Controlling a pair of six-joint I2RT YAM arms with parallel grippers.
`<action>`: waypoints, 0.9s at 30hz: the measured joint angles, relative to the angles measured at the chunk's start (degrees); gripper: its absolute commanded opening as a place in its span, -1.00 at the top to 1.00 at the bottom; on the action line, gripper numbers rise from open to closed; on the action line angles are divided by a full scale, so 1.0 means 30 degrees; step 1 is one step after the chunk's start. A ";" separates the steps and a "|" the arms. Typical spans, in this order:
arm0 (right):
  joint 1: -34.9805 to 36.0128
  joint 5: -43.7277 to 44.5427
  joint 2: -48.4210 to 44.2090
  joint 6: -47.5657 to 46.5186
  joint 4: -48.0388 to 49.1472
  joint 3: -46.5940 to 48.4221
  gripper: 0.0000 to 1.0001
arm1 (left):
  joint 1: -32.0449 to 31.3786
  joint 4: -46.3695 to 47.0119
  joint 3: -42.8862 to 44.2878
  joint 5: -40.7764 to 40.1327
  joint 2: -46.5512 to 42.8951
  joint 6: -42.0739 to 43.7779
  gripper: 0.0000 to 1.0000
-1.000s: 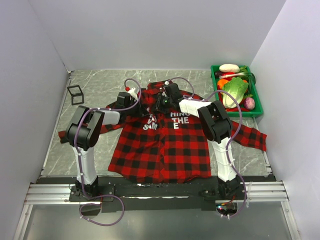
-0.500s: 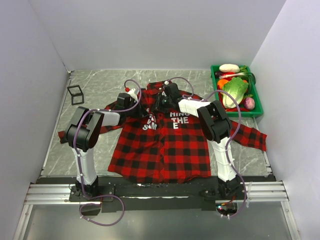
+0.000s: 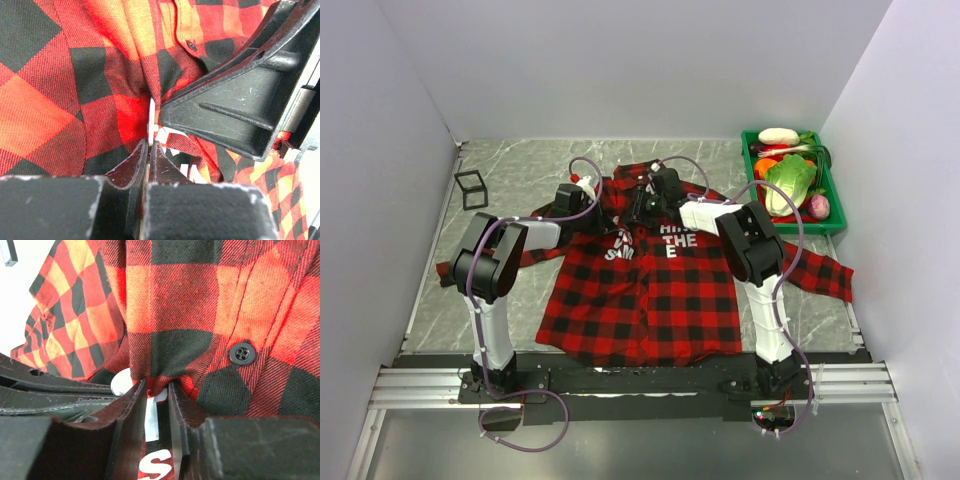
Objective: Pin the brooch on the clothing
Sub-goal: Pin the brooch to the clothes.
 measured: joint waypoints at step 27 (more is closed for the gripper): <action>-0.0794 -0.2164 -0.0466 0.0845 0.2688 -0.2171 0.23 | 0.0605 0.0721 0.0007 0.2091 0.0721 -0.0882 0.98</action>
